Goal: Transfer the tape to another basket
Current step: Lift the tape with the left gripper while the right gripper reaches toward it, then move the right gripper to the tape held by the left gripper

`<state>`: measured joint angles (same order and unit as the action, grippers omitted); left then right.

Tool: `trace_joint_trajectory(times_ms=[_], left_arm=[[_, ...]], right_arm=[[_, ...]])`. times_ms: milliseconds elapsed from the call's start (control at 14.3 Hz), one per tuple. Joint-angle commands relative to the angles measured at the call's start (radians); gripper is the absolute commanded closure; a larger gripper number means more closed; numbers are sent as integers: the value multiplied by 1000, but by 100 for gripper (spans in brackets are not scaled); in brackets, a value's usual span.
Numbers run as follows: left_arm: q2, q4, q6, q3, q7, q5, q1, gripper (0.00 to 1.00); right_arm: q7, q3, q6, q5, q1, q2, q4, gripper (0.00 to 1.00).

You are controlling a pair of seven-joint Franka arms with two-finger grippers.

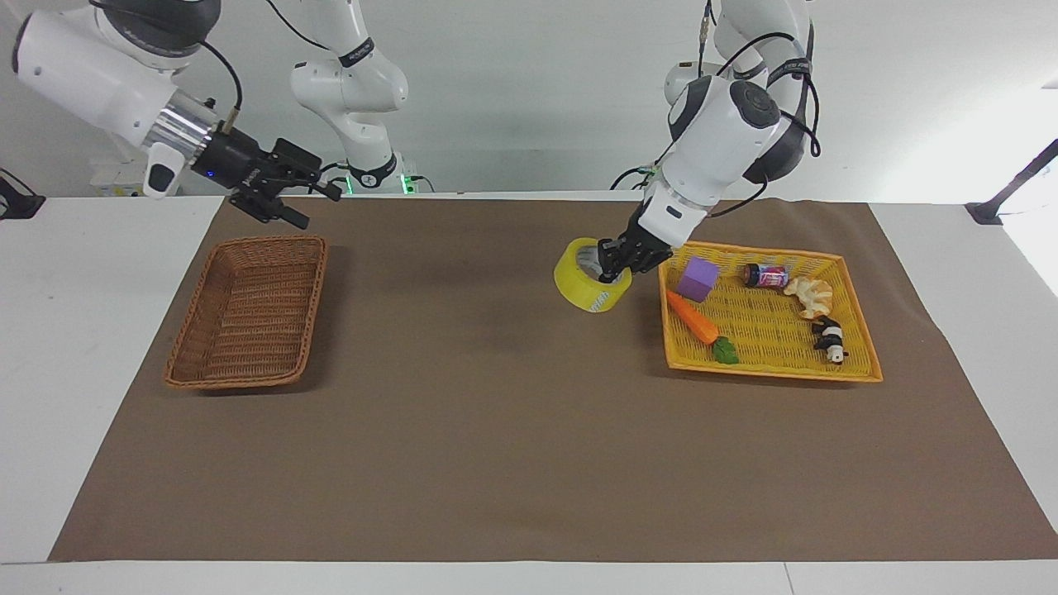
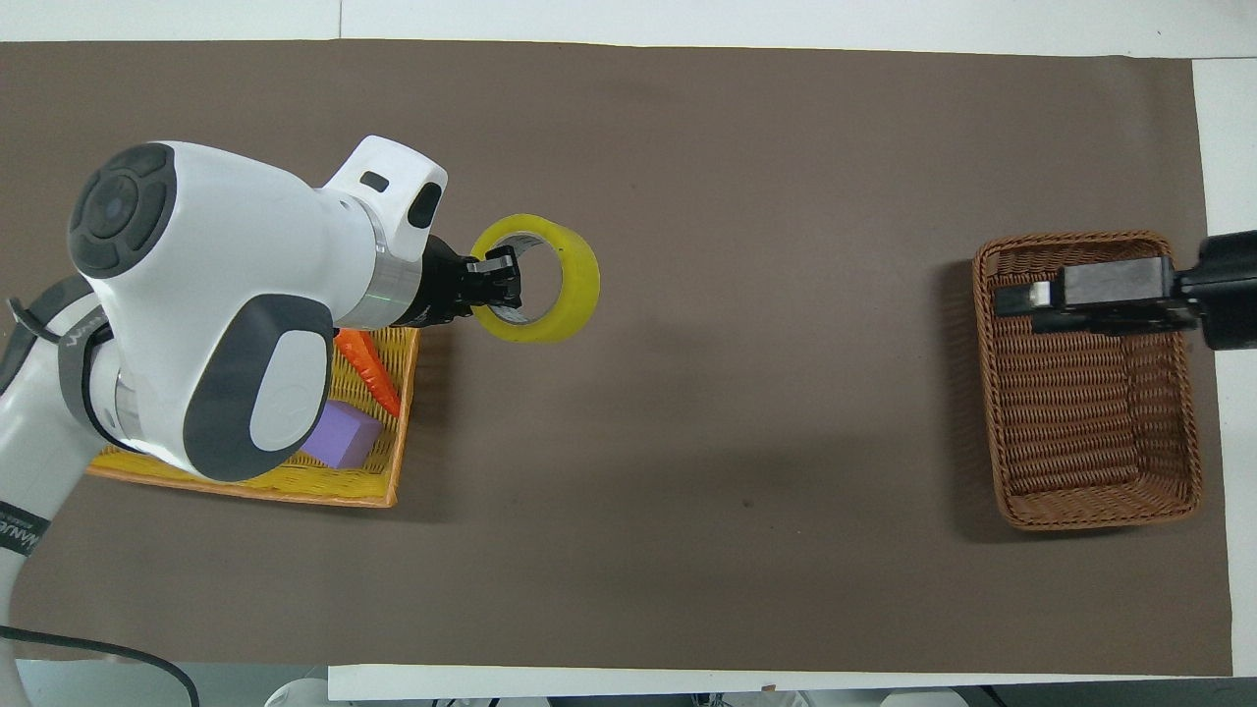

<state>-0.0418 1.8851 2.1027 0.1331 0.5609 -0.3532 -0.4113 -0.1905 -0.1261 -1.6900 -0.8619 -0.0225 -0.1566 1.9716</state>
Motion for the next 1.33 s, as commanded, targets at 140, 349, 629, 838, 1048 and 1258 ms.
trace_joint_trajectory(times_ms=[140,349,629,838,1048,1258], left_arm=[[13,-9,-36,0,-3,-7,3,100],[22,-1,-33,2,-1,-7,-11,100],[25,11,-36,0,-4,-6,-3,99],[28,12,-36,0,0,-6,-7,99],[39,35,-38,0,-4,-6,-3,99],[45,49,-35,0,-3,-4,-6,99]], right_arm=[[-62,-1,-221,-275,-143,-3,141,0],[-138,-1,-391,-305,-276,63,139,0],[-142,-1,-477,-439,-367,132,125,0],[-101,0,-467,-442,-392,138,125,0],[-67,0,-476,-485,-445,137,122,0],[-55,0,-509,-485,-485,138,122,0]])
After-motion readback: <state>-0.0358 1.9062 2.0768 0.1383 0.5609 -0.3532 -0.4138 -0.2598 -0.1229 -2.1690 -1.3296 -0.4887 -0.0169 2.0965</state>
